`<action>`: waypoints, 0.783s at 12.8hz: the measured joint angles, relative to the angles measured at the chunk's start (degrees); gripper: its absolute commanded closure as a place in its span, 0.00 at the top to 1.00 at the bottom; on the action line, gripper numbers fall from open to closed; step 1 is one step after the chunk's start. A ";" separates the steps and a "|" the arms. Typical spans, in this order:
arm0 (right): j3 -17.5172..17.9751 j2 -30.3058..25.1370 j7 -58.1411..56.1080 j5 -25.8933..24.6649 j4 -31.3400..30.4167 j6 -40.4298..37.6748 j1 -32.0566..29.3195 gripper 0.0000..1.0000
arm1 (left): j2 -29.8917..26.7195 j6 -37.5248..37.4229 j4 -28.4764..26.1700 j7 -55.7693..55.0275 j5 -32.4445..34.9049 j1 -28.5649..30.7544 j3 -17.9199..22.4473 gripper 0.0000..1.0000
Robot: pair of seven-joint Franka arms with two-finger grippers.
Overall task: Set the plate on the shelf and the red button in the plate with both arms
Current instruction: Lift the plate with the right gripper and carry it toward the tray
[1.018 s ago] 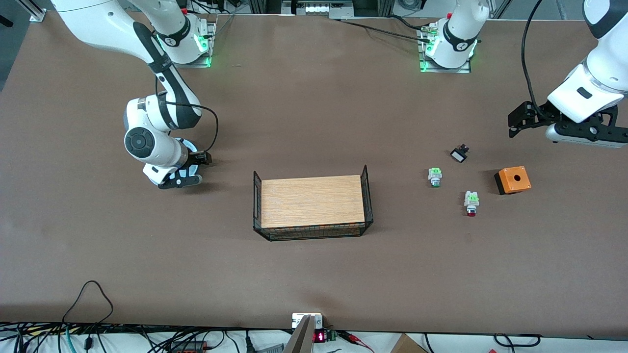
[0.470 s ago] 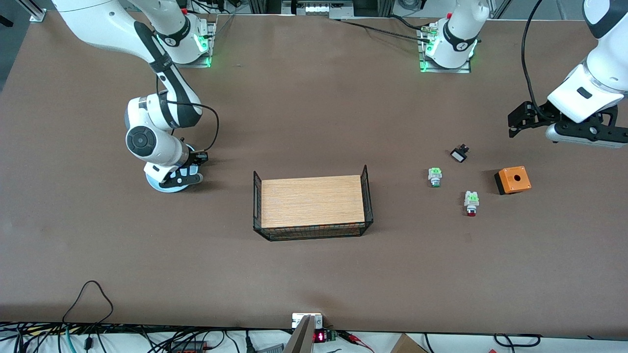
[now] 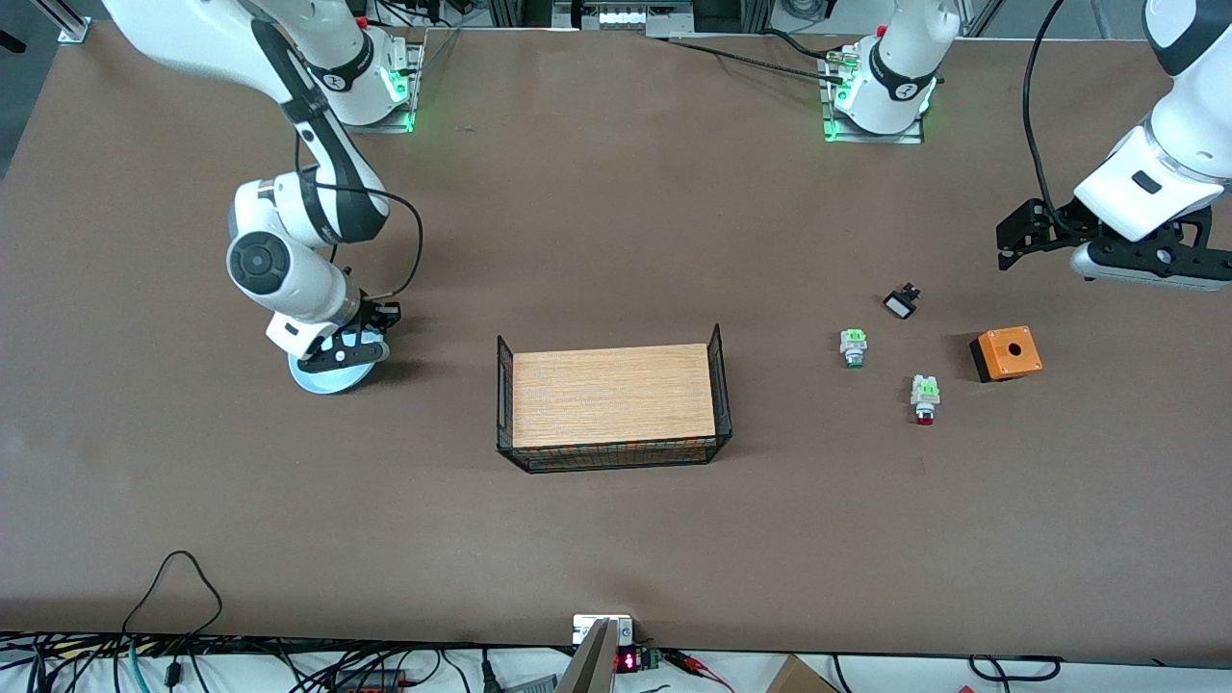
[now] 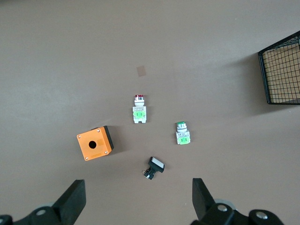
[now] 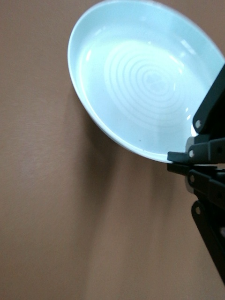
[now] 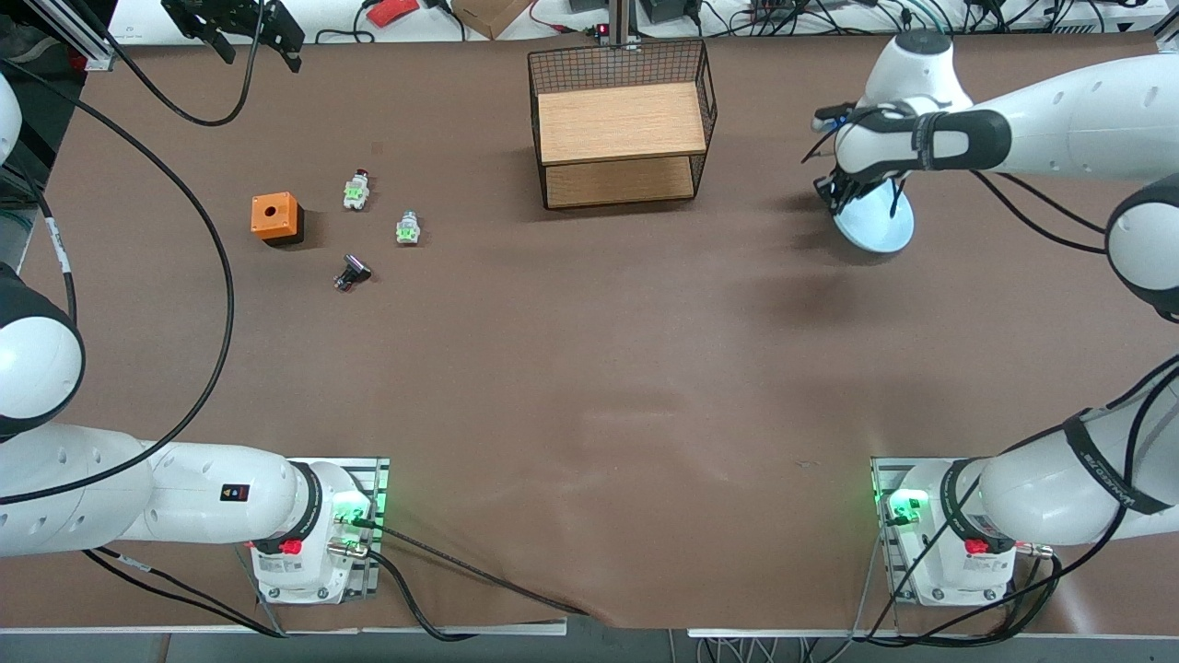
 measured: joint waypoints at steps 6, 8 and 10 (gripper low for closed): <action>0.70 -4.64 -10.70 0.00 20.13 -25.56 9.15 0.00 | 0.00 0.00 0.00 0.00 0.00 0.00 0.01 1.00; 0.79 -4.59 -15.28 0.01 24.70 -27.26 13.35 0.00 | 0.00 0.00 0.00 0.00 0.00 0.01 0.02 1.00; 0.85 -4.34 -18.88 -0.03 28.23 -28.15 16.85 0.00 | 0.00 0.00 0.00 0.00 0.00 0.01 0.02 1.00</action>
